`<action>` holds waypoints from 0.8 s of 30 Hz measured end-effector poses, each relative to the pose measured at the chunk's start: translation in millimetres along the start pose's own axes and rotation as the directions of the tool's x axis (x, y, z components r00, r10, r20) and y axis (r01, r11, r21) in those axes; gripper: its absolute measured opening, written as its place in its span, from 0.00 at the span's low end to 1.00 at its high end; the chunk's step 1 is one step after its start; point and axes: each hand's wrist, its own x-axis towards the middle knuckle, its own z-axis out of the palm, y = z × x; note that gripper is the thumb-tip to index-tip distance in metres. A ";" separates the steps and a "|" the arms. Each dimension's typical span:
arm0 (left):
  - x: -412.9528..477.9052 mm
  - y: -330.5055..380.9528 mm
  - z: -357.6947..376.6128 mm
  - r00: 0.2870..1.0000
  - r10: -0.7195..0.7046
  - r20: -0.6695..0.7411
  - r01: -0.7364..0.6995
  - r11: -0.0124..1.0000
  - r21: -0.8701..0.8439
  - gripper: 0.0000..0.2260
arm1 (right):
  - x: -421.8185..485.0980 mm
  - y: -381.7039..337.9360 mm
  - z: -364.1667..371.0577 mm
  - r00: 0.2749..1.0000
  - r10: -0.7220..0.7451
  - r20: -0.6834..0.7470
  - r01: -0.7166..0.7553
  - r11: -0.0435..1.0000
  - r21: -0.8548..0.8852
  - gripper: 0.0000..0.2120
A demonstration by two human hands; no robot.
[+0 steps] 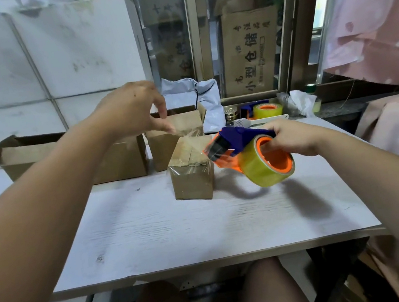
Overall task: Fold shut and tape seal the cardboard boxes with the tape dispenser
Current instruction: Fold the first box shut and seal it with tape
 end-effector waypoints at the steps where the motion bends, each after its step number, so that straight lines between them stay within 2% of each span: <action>1: 0.8 1.1 -1.3 1.000 0.003 0.014 -0.004 0.999 0.034 0.22 | 1.3 -2.1 0.3 1.000 -0.012 -0.005 0.012 0.999 -0.040 0.15; 4: 3.8 6.5 -6.7 0.998 0.031 0.063 -0.041 0.986 0.162 0.26 | 5.6 -11.8 1.8 0.996 -0.081 -0.027 0.075 0.979 -0.187 0.13; 7: 7.2 15.8 -11.0 0.988 0.077 0.130 -0.117 0.935 0.334 0.31 | 11.3 -24.9 4.5 0.970 -0.236 -0.051 0.191 0.880 -0.436 0.19; 10: 12.7 26.5 -9.6 0.972 0.138 0.189 -0.214 0.852 0.477 0.34 | 14.6 -41.5 10.8 0.921 -0.386 -0.046 0.265 0.711 -0.651 0.23; 13: 17.0 34.5 -5.2 0.957 0.186 0.224 -0.280 0.797 0.536 0.34 | 16.1 -54.4 20.0 0.892 -0.452 0.022 0.244 0.440 -0.864 0.22; 15: 17.4 39.9 -0.7 0.947 0.213 0.242 -0.315 0.765 0.561 0.35 | 15.1 -60.7 25.2 0.847 -0.530 0.045 0.258 0.335 -0.906 0.18; 19: 19.3 44.9 8.7 0.929 0.280 0.242 -0.370 0.717 0.591 0.41 | 16.9 -62.0 33.1 0.659 -0.743 0.116 0.355 0.171 -0.919 0.16; 21: 20.5 44.5 12.1 0.921 0.295 0.256 -0.391 0.695 0.603 0.45 | 17.4 -63.3 37.3 0.631 -0.753 0.183 0.422 0.135 -0.897 0.14; 24: 21.7 43.2 18.8 0.907 0.333 0.260 -0.419 0.634 0.651 0.52 | 13.9 -66.4 42.9 0.628 -0.733 0.263 0.447 0.064 -0.892 0.20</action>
